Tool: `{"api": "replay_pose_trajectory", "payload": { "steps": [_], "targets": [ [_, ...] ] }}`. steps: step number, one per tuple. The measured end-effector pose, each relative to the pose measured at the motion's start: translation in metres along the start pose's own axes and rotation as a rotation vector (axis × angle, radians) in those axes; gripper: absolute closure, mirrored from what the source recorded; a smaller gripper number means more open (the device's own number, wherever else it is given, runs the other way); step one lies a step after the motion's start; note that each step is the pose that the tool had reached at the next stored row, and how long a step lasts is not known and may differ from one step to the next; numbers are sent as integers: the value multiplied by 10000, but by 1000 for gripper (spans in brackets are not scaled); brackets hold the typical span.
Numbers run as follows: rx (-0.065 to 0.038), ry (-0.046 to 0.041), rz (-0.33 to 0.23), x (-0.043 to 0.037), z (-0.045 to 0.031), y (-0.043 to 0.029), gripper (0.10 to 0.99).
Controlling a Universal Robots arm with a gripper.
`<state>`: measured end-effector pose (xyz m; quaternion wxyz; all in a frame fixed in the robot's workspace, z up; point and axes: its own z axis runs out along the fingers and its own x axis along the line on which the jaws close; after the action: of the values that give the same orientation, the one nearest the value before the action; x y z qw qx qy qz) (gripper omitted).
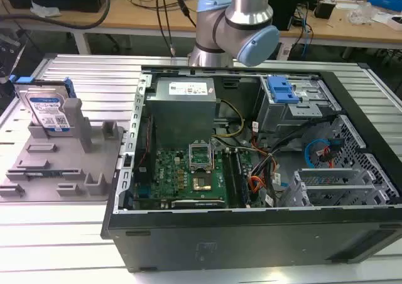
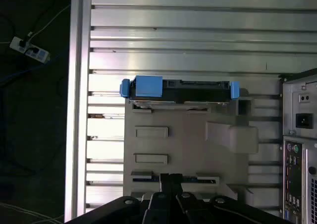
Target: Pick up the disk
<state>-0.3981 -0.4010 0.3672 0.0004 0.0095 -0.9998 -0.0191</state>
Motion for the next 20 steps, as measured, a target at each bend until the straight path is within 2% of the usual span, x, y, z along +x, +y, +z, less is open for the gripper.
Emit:
{"api": "replay_pose_trajectory", "payload": {
  "steps": [6,8,10,15,19,20],
  "targets": [
    [0,0,-6,0,0,0,980],
    [5,6,-157,1,0,-1,980],
    [4,28,-763,2,0,0,980],
    [5,68,-1821,1,1,0,980],
    [6,130,-3411,1,0,0,980],
    [6,136,-3597,1,1,0,980]
  ]
}}
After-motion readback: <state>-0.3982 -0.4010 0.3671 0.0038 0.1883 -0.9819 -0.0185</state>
